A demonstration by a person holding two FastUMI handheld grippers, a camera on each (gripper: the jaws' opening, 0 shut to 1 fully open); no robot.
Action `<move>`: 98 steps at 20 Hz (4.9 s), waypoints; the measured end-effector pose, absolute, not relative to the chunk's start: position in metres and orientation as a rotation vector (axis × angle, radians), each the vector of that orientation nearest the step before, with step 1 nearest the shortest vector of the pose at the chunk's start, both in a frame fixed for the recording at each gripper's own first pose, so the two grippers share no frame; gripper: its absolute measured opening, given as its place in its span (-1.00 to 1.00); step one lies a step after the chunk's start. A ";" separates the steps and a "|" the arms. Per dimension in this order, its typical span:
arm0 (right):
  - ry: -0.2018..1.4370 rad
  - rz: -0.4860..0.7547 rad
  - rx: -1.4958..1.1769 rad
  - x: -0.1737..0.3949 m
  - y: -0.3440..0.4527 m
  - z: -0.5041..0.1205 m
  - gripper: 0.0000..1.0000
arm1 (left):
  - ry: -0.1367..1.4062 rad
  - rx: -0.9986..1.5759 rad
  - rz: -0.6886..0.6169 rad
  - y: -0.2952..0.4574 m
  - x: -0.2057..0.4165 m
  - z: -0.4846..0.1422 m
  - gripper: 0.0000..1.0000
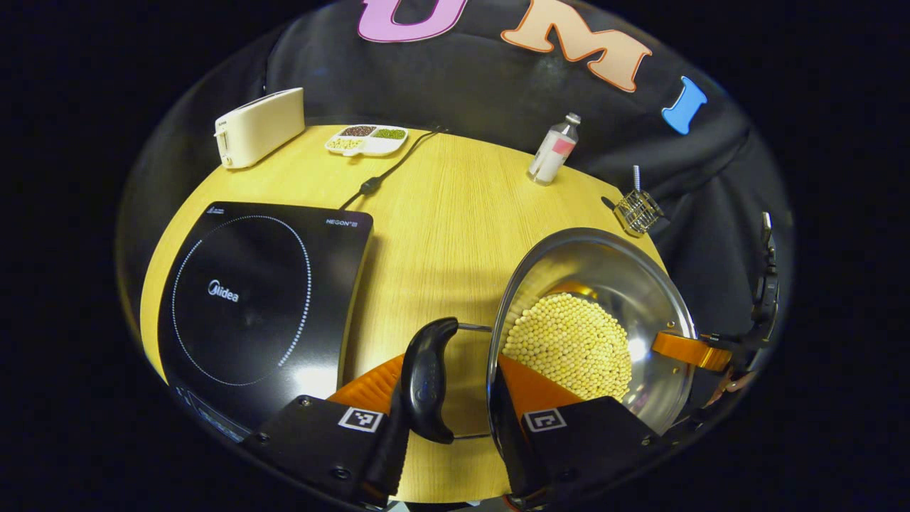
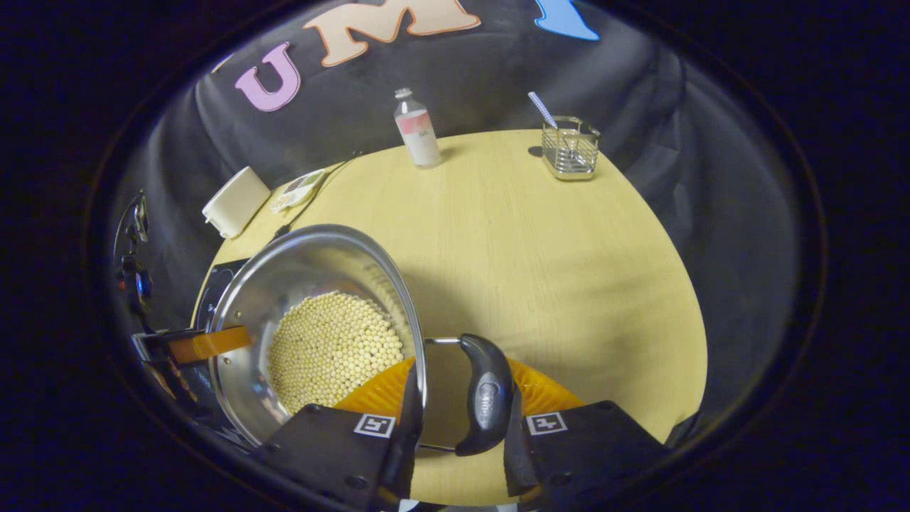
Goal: First push the handle of the pot to place it horizontally, then grasp the pot with both hands and set it on the induction cooktop.
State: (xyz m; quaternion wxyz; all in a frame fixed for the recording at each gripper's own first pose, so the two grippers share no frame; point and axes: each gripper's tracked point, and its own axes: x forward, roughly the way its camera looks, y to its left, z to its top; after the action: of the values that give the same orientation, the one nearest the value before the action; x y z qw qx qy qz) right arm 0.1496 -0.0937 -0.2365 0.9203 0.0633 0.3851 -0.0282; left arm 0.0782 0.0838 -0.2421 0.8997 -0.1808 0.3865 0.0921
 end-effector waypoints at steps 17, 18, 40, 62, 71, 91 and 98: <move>0.770 -0.090 0.131 0.148 -0.013 -0.178 -0.07 | 0.793 -0.382 0.147 0.157 0.059 -0.185 0.15; 0.771 -0.086 0.131 0.150 -0.004 -0.177 -0.07 | 0.792 -0.381 0.151 0.166 0.057 -0.184 0.15; 0.831 -0.011 0.169 0.194 0.211 -0.219 0.04 | 0.816 -0.385 0.242 0.376 -0.012 -0.199 0.15; 0.870 -0.033 0.209 0.207 0.258 -0.256 -0.09 | 0.816 -0.391 0.222 0.426 -0.019 -0.234 0.17; 0.885 -0.020 0.204 0.207 0.256 -0.257 0.00 | 0.804 -0.366 0.208 0.426 -0.020 -0.235 0.31; 0.870 -0.025 0.193 0.209 0.252 -0.253 0.99 | 0.800 -0.235 0.211 0.423 -0.022 -0.230 1.00; 0.765 0.011 0.188 0.212 0.246 -0.213 0.99 | 0.708 -0.141 0.264 0.428 -0.022 -0.187 0.96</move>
State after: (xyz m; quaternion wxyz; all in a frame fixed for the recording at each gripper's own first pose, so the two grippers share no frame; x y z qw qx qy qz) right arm 0.2121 0.2460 -0.2133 0.9234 0.0914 0.3727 0.0053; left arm -0.0217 0.4277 -0.1874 0.9271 -0.0688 0.3451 0.1287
